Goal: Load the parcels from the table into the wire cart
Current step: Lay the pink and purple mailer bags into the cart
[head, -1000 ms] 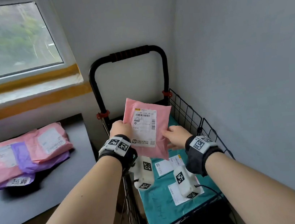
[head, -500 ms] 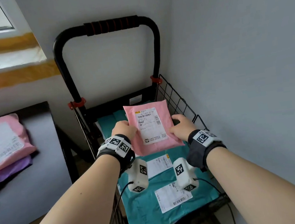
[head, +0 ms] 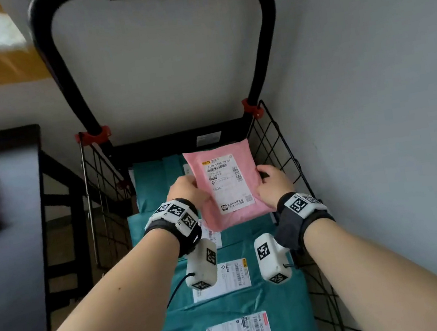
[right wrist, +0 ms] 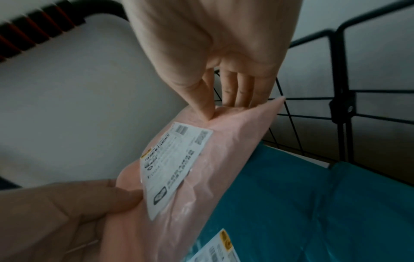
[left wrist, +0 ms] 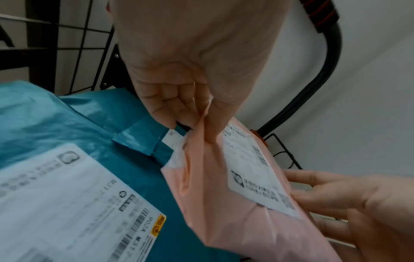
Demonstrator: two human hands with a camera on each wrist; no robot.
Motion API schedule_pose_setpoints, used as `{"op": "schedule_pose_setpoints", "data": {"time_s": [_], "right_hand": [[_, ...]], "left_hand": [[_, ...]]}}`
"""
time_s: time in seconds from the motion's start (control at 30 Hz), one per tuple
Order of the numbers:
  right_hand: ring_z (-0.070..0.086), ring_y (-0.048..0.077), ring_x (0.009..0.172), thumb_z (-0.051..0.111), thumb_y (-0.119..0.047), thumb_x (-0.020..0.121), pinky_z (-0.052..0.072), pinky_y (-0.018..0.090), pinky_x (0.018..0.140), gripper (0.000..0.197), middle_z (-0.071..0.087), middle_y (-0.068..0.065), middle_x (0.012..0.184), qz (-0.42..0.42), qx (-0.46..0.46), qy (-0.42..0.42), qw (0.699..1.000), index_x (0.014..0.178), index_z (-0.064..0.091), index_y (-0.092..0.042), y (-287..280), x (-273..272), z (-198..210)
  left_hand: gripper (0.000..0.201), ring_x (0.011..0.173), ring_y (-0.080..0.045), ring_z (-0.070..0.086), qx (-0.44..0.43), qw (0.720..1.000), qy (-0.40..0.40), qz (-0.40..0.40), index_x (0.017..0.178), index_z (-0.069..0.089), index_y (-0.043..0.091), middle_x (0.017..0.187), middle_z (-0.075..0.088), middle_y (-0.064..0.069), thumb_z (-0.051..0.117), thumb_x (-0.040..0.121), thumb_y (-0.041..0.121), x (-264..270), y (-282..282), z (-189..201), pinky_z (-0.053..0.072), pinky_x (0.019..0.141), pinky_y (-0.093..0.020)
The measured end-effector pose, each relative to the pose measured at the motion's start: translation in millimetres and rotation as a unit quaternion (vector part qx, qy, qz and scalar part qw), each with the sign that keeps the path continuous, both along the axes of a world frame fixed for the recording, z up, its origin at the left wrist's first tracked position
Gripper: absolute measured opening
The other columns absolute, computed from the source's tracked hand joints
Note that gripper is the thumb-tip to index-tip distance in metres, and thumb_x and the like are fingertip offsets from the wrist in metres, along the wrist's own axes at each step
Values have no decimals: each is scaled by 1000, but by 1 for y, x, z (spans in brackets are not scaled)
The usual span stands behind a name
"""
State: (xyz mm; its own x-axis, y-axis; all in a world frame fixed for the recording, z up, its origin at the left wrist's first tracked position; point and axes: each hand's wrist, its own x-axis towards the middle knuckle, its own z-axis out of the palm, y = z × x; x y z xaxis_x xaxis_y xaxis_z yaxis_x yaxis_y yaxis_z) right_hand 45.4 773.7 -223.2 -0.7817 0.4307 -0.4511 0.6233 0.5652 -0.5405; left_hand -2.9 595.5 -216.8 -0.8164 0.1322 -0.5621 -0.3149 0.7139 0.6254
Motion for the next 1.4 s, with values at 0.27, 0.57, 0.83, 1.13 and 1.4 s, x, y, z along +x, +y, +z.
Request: {"op": "schedule_pose_setpoints", "data": {"time_s": [0.27,0.57,0.83,1.13,1.4], "right_hand": [[55,25,118,49,-8,90,44,31,99,55,55,6,134,-9,-22,-30,999,142,41,-22,39,-37,-56],[58,24,114,57,-10,88,46,31,96,56,61,5,127,-10,-45,-17,999,140,44,-25,56,-42,-94],[55,22,118,54,-2,86,39,19,92,66,57,2,133,18,-48,8,999,142,41,-34,60,-40,-102],[55,29,118,54,-12,89,47,37,100,69,48,10,138,90,2,-39,995,147,28,-37,54,-47,-105],[45,29,124,49,-13,89,41,39,103,60,45,9,136,162,85,-3,983,145,33,-21,46,-44,-71]], "left_hand": [[13,78,-17,57,-31,999,-10,23,94,58,19,85,60,4,63,85,11,-32,44,-49,47,66,-27],[46,89,-21,62,-46,997,41,55,123,50,18,97,64,-1,65,80,8,-31,58,-89,54,79,-34],[104,146,-25,6,-187,954,131,-196,150,11,34,159,5,0,77,71,48,-27,64,-104,12,117,-47],[104,147,-26,-1,-212,944,111,-229,151,3,32,159,-2,-2,71,75,50,-26,70,-109,5,118,-53],[96,148,-25,-4,-202,948,116,-217,152,1,32,161,-7,-1,63,82,52,-21,58,-77,6,118,-51]]}}
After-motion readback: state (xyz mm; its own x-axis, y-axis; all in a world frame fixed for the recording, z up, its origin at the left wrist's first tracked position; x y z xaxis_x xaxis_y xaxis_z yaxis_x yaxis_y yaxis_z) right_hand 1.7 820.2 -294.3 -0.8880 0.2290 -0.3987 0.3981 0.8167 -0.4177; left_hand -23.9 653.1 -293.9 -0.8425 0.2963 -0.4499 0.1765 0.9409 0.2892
